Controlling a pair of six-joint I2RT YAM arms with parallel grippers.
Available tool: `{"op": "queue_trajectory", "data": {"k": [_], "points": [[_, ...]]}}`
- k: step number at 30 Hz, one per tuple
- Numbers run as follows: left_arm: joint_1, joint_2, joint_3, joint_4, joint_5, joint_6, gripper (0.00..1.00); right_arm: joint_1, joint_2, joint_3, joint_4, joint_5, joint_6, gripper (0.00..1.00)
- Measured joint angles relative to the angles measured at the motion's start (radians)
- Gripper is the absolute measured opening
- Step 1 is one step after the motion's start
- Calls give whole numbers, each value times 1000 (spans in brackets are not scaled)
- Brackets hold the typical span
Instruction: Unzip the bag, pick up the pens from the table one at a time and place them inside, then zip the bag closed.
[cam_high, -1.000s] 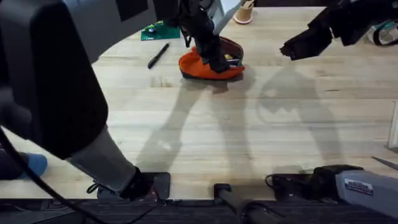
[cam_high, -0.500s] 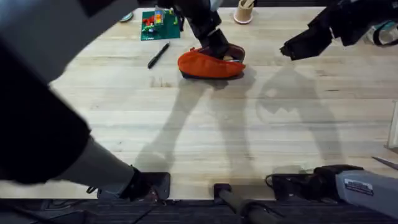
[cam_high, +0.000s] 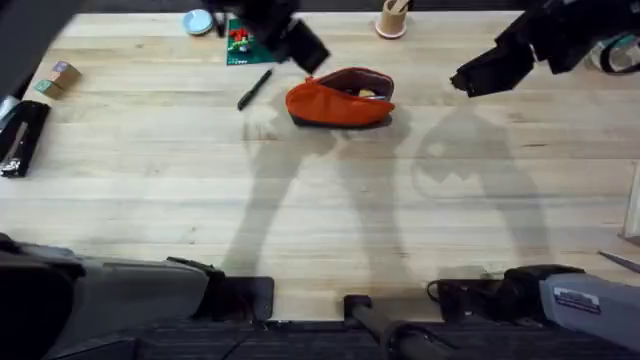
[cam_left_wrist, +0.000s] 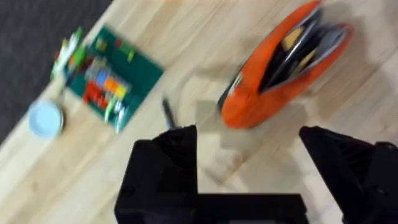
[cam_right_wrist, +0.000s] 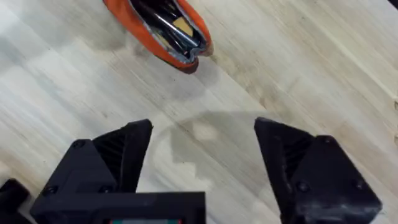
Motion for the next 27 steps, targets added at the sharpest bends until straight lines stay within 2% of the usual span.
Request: {"op": "queue_trajectory", "data": {"k": [6, 15, 18, 27], "points": [[134, -8, 0, -75, -3, -20, 993, 0, 0, 0, 0, 0, 0, 996], [288, 43, 0, -83, 8, -26, 992, 0, 0, 0, 0, 0, 0, 995], [305, 107, 0, -76, 8, -26, 993, 0, 0, 0, 0, 0, 0, 995], [304, 304, 0, 16, 10, -26, 995, 0, 0, 0, 0, 0, 0, 996]]}}
